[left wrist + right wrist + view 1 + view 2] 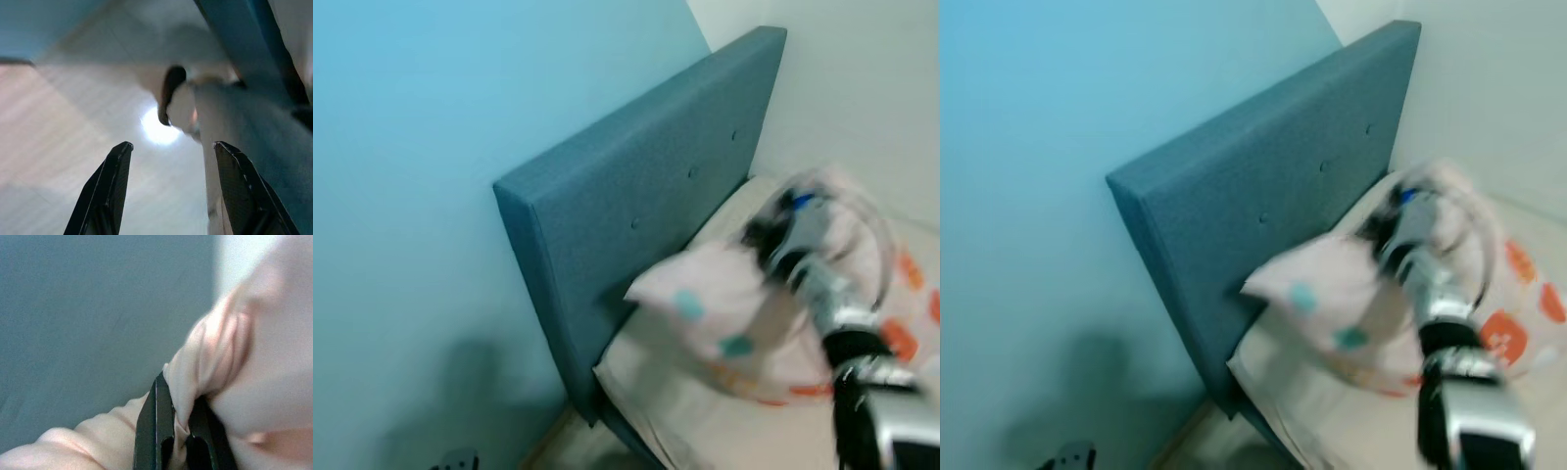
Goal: Clean up the room
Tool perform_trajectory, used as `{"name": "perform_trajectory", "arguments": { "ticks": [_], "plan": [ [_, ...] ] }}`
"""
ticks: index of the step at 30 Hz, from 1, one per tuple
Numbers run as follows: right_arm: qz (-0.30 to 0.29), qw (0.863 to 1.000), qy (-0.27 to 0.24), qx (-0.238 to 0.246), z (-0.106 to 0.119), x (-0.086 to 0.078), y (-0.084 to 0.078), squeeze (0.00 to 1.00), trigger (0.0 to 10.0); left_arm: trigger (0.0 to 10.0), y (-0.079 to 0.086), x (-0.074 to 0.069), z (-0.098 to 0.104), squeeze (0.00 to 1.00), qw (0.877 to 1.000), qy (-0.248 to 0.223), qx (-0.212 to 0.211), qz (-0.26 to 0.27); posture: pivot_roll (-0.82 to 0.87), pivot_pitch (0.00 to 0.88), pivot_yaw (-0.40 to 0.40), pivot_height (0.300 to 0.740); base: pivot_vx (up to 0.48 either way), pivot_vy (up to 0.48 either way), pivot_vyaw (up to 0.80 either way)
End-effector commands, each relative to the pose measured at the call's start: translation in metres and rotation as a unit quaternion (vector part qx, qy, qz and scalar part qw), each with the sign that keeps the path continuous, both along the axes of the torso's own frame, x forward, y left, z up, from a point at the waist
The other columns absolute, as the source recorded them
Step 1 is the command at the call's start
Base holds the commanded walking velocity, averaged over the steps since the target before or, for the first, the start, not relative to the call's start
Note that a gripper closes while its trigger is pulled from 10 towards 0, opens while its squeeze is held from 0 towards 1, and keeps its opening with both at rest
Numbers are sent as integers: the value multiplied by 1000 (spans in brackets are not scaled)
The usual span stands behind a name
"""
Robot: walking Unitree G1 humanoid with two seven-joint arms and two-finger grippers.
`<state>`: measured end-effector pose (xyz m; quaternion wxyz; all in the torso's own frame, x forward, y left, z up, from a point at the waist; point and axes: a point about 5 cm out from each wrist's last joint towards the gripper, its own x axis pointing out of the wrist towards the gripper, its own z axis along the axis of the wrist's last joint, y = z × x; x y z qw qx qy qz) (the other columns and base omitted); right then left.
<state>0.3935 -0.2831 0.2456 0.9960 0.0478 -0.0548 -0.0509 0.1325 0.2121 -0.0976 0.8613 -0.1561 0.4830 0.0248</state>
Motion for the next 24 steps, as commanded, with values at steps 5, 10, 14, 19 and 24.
{"name": "perform_trajectory", "arguments": {
  "ticks": [5, 10, 14, 19, 24],
  "plan": [
    [-45, 982, -180, 29, 115, -7, -17, 0, 10000, 10000, 0, -17, -5, 0, 1000, 14, -17, 11, 12, 180, 14, 740, 0, 0, 0],
    [-11, 952, -307, 14, 203, -26, 0, 0, 10000, 10000, 4, -23, -5, 0, 1000, 15, -17, 13, 2, 188, 14, 740, 0, 0, 0],
    [19, 938, -346, -13, 228, -31, 18, 0, 10000, 10000, 4, -23, -5, 0, 1000, 11, -20, 17, 16, 192, 6, 740, 0, 0, 0],
    [168, 935, -306, -59, 164, 5, 103, 0, 10000, 10000, 1, -23, -5, 0, 999, -3, -35, 23, 8, 199, 0, 740, 0, 0, 0],
    [224, 958, -171, 61, 25, 17, 143, 0, 10000, 10000, 0, -30, -6, 0, 999, 1, -38, 20, 3, 213, 0, 740, 0, 0, 0]
  ]
}}
